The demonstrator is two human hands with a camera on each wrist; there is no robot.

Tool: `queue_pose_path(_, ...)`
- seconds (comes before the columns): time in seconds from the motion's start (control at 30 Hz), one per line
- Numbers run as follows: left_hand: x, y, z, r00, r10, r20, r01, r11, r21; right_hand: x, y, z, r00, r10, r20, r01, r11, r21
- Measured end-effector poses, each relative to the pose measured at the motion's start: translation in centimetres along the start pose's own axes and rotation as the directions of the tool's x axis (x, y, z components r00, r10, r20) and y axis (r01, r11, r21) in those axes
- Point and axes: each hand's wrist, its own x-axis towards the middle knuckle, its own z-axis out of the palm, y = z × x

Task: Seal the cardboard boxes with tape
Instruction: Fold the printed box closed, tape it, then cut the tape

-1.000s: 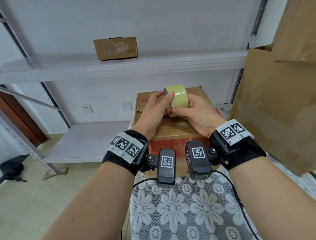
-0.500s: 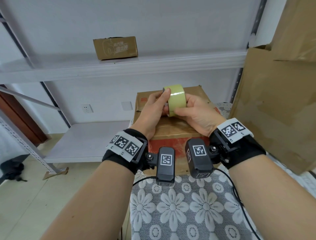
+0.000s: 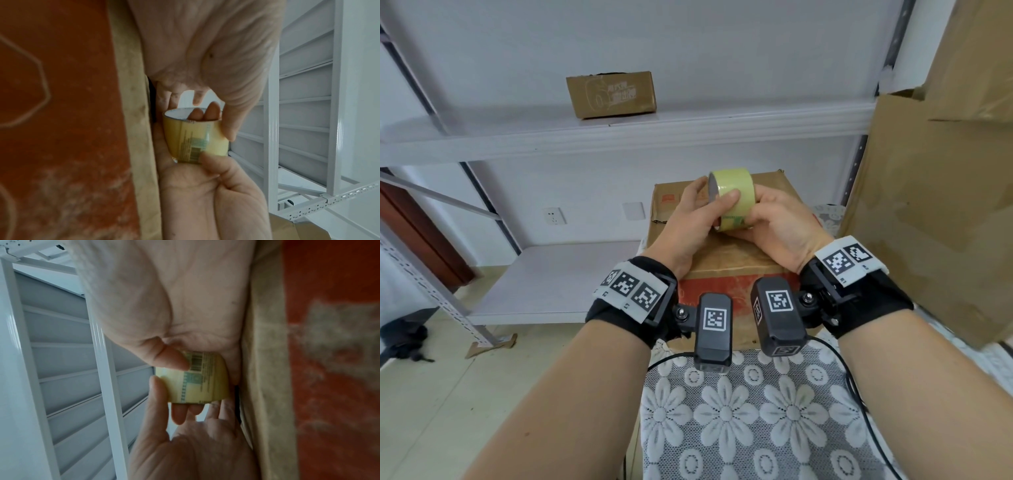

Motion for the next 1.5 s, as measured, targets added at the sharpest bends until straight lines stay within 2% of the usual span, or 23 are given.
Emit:
queue_pose_path(0.37, 0.55, -0.24, -0.25, 1.0, 0.003, -0.011, -0.003, 1.0, -0.001, -0.29, -0.02, 0.23, 1.0, 0.003, -0.014, -0.003, 1.0, 0.008)
queue_pose_path(0.5, 0.12, 0.0, -0.1, 0.999, 0.005, -0.033, -0.006, 0.999, -0.049, -0.2, 0.25, 0.1, 0.999, -0.02, -0.045, 0.021, 0.999, 0.03)
queue_pose_path(0.87, 0.6, -0.27, -0.1, 0.998, 0.008, -0.055, -0.011, 0.999, -0.042, -0.33, 0.7, 0.11, 0.999, -0.016, 0.037, 0.017, 0.998, -0.053)
queue_pose_path(1.1, 0.67, -0.43, -0.41, 1.0, -0.003, 0.006, 0.004, 0.996, -0.09, -0.24, 0.2, 0.2, 1.0, -0.016, -0.024, 0.018, 0.998, 0.063)
queue_pose_path(1.3, 0.57, -0.27, -0.23, 0.998, 0.036, -0.058, -0.043, 0.992, -0.117, -0.37, 0.51, 0.21, 1.0, -0.01, 0.02, 0.011, 1.0, -0.013)
queue_pose_path(1.5, 0.3, -0.14, -0.07, 0.997, 0.043, -0.063, -0.051, 0.991, -0.126, -0.37, 0.1, 0.15, 1.0, 0.006, 0.023, -0.006, 1.0, 0.021)
